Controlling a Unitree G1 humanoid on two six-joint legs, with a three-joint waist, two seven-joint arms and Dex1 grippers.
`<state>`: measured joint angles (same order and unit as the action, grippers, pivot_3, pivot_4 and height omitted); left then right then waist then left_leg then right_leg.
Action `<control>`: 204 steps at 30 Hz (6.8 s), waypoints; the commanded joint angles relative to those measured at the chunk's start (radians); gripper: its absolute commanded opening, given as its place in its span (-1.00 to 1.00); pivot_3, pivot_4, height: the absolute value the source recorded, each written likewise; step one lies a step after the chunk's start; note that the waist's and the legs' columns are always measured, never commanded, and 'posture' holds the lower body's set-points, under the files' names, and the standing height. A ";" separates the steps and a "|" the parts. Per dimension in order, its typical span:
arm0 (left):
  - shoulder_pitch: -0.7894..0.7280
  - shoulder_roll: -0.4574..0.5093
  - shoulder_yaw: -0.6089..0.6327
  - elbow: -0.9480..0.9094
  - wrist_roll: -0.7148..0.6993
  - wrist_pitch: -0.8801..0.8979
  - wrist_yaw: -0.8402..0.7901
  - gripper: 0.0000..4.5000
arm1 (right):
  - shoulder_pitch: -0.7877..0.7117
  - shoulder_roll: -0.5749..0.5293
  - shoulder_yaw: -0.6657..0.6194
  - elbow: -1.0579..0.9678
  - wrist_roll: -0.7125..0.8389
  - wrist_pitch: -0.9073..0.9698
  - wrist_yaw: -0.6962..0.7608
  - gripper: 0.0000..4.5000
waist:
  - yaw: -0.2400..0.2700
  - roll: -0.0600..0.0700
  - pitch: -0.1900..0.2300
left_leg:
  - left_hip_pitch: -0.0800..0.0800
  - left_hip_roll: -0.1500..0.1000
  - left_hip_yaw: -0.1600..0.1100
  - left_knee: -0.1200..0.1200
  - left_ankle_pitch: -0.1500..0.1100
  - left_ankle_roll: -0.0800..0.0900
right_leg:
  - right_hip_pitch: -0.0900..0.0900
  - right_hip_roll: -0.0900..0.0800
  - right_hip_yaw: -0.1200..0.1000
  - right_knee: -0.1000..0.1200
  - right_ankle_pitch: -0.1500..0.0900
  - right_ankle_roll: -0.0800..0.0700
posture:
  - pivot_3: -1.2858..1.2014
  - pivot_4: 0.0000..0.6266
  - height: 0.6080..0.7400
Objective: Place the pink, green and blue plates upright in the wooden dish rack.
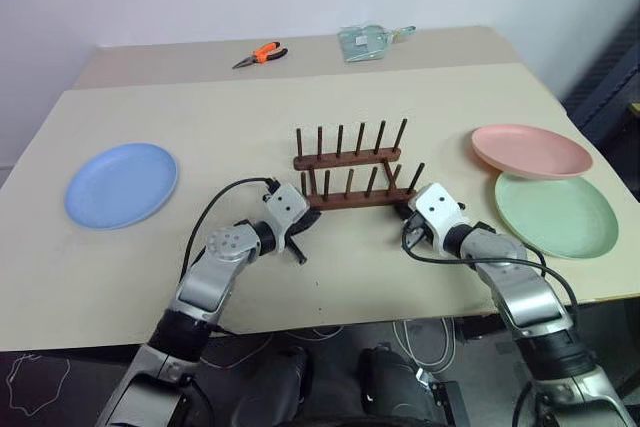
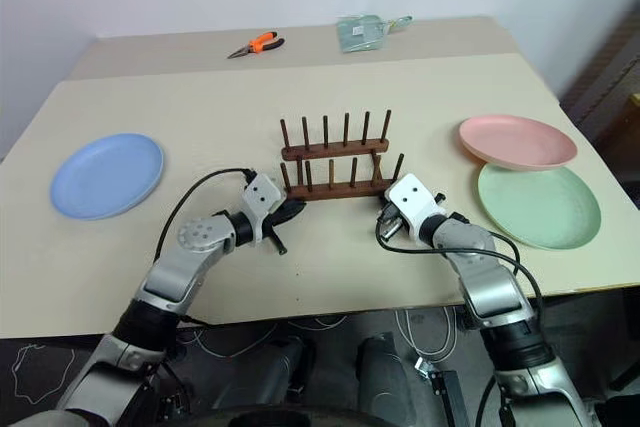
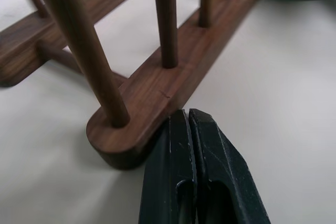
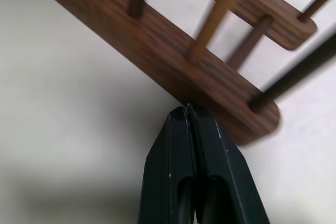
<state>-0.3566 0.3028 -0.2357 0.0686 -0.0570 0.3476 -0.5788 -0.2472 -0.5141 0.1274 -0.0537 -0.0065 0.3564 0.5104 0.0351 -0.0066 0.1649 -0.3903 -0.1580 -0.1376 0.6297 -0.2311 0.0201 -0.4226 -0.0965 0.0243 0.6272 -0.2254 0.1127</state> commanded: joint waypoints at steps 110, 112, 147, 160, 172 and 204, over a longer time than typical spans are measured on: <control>0.136 0.085 0.062 -0.273 -0.239 0.021 -0.196 -1.00 | -0.153 -0.160 -0.527 -0.297 0.477 0.151 -0.092 -0.97 | -0.007 0.007 0.007 | -0.008 0.002 0.003 0.001 -0.003 0.004 | -0.005 0.000 0.000 -0.008 0.001 0.000 | 0.03 -0.52 1.00; 0.130 0.085 0.071 -0.261 -0.235 0.012 -0.188 -1.00 | -0.241 -0.119 -0.568 -0.364 0.664 0.231 -0.095 -0.97 | -0.004 0.006 0.008 | -0.008 0.002 0.002 0.000 -0.003 0.004 | -0.005 0.000 0.000 -0.008 0.001 0.000 | 0.03 -0.52 1.00; 0.197 0.077 0.130 -0.340 -0.298 0.024 -0.151 -1.00 | -0.324 0.430 -0.239 -0.256 1.270 0.174 -0.691 -0.97 | -0.027 0.006 0.007 | -0.008 0.002 0.001 -0.002 -0.003 0.003 | -0.009 0.002 -0.001 -0.003 0.001 -0.001 | 0.03 -0.52 1.00; 0.204 0.088 0.127 -0.354 -0.313 0.053 -0.149 -1.00 | -0.421 0.273 -0.155 -0.270 0.968 0.201 -0.500 0.55 | -0.028 0.006 0.007 | -0.008 0.002 0.002 -0.002 -0.003 0.002 | -0.010 0.002 -0.001 -0.001 0.001 -0.001 | 0.03 -0.52 1.00; 0.131 0.034 0.548 -0.234 -0.275 0.012 0.323 0.98 | -0.451 -0.183 0.073 -0.391 0.517 0.032 0.147 0.98 | -0.027 0.004 0.008 | -0.009 0.003 0.002 -0.001 -0.003 0.002 | -0.010 0.001 -0.002 -0.001 0.001 -0.001 | 0.03 -0.52 1.00; -0.074 -0.032 0.953 -0.288 -0.626 0.376 0.859 -0.99 | -0.409 -0.014 0.202 -0.277 0.124 -0.107 0.284 1.00 | -0.021 -0.013 0.007 | -0.006 0.004 0.001 0.003 -0.003 -0.011 | -0.006 0.002 -0.005 0.000 0.001 -0.001 | 0.03 -0.52 1.00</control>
<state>-0.3961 0.2271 0.7923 -0.1274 -0.6938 0.7496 0.3300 -0.6140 -0.5471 0.3602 -0.3173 0.1322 0.2633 0.8094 0.0141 -0.0197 0.1716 -0.3962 -0.1537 -0.1367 0.6322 -0.2336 0.0092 -0.4291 -0.0949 0.0189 0.6275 -0.2241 0.1116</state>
